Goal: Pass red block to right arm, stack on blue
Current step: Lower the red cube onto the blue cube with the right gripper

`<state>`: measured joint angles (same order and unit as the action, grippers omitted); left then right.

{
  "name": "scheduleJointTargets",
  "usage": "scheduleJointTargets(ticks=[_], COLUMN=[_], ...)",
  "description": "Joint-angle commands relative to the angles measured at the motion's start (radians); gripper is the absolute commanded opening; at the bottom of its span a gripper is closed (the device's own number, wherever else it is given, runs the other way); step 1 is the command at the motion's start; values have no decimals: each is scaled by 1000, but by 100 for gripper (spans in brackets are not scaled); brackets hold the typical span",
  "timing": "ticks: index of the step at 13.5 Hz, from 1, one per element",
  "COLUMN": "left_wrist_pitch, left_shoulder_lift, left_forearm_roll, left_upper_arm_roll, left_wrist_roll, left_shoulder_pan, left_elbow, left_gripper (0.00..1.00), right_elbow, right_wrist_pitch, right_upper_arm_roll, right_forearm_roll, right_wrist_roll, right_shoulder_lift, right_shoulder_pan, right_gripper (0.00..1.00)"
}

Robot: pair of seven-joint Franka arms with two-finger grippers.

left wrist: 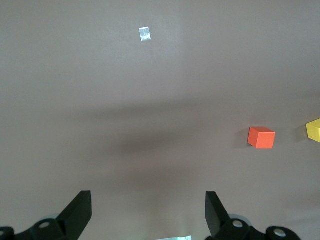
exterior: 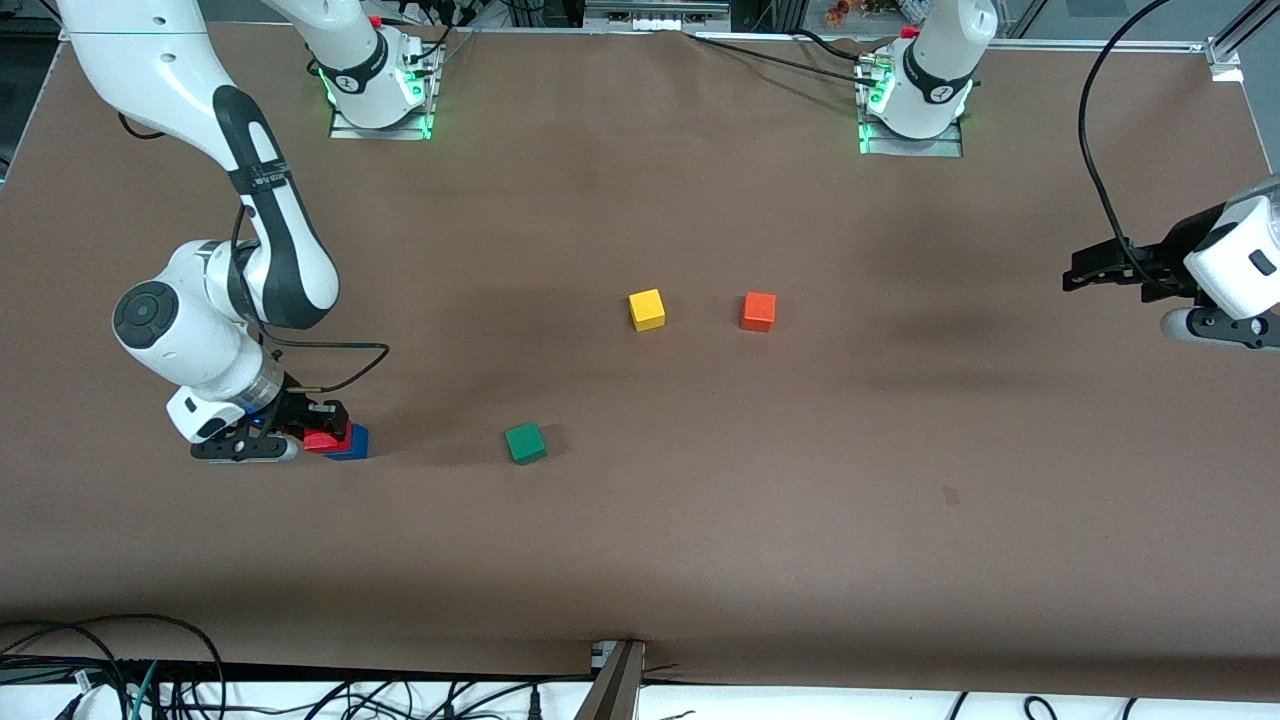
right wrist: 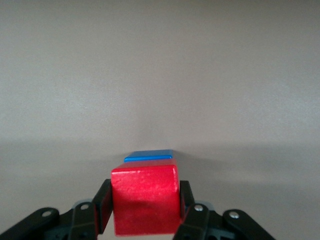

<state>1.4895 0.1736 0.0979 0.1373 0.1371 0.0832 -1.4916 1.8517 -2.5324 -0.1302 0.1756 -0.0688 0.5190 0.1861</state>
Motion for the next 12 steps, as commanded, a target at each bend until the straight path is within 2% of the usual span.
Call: scheduleJointTargets(ticks=[1, 12], left_wrist_pitch=[-3, -8], left_shoulder_lift=[10, 11], left_forearm_roll=[-27, -23], left_upper_arm_roll=[-2, -1], left_wrist_roll=[-8, -8], left_shoulder_pan=[4, 3], left_elbow=[33, 36], left_gripper=[100, 100], right_elbow=[-3, -23], right_wrist_pitch=[-11, -11], right_upper_arm_roll=[3, 3], right_forearm_roll=[-5, -1], right_wrist_roll=[29, 29], right_shoulder_lift=[1, 15], right_shoulder_pan=[3, 4], right_gripper=[0, 0])
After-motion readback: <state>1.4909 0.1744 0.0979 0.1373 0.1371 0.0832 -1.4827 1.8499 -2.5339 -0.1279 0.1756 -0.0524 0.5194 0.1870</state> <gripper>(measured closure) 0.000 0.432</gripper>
